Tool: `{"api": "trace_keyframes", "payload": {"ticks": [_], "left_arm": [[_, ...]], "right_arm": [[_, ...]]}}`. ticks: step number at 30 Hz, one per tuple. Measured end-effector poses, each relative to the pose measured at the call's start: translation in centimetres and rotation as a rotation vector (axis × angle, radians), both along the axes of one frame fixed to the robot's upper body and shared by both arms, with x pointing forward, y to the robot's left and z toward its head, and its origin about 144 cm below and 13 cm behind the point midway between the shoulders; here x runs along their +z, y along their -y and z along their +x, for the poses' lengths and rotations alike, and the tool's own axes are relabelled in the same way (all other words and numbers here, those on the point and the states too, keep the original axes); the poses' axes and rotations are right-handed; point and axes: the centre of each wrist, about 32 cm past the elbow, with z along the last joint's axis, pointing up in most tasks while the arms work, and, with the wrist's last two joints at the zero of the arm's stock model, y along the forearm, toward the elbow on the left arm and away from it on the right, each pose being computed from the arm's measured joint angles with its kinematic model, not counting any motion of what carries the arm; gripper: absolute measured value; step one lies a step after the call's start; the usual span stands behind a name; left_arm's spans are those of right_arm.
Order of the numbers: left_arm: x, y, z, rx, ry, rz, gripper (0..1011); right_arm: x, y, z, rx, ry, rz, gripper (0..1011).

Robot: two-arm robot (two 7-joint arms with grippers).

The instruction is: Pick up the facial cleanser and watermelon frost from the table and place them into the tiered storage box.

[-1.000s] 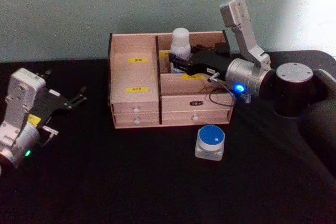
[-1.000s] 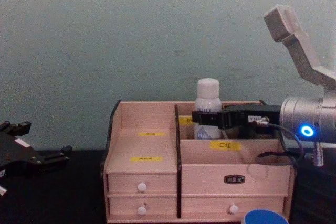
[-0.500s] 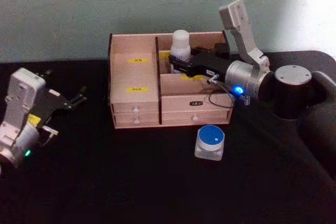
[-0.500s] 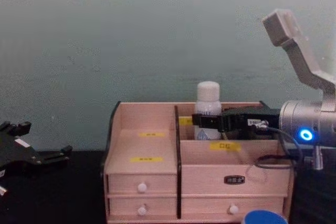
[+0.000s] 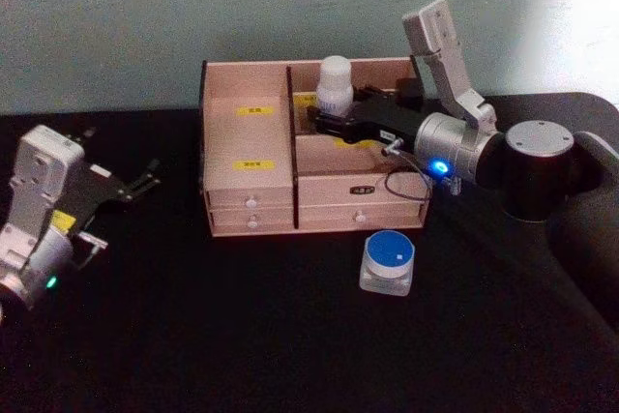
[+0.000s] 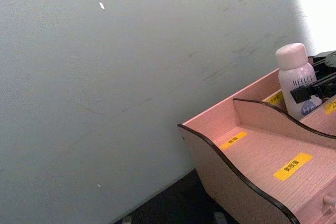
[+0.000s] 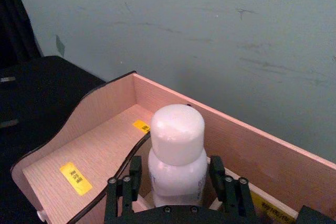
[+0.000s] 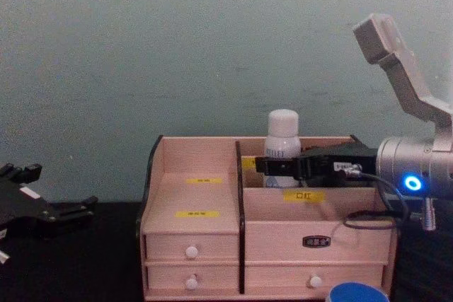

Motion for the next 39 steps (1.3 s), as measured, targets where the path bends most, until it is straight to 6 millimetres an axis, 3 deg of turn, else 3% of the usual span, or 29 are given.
{"api": "trace_keyframes", "payload": {"ticks": [8,26,39], "left_arm": [[0.0,0.0,0.0,0.0,0.0,0.0,1001],[0.0,0.0,0.0,0.0,0.0,0.0,1001],[0.0,0.0,0.0,0.0,0.0,0.0,1001]], "right_arm": [[0.0,0.0,0.0,0.0,0.0,0.001,1002],[0.7,0.3,-0.4,0.014,0.019,0.021,1000],[3.4,1.5,-3.1,0.03,0.084,0.029,1000]]}}
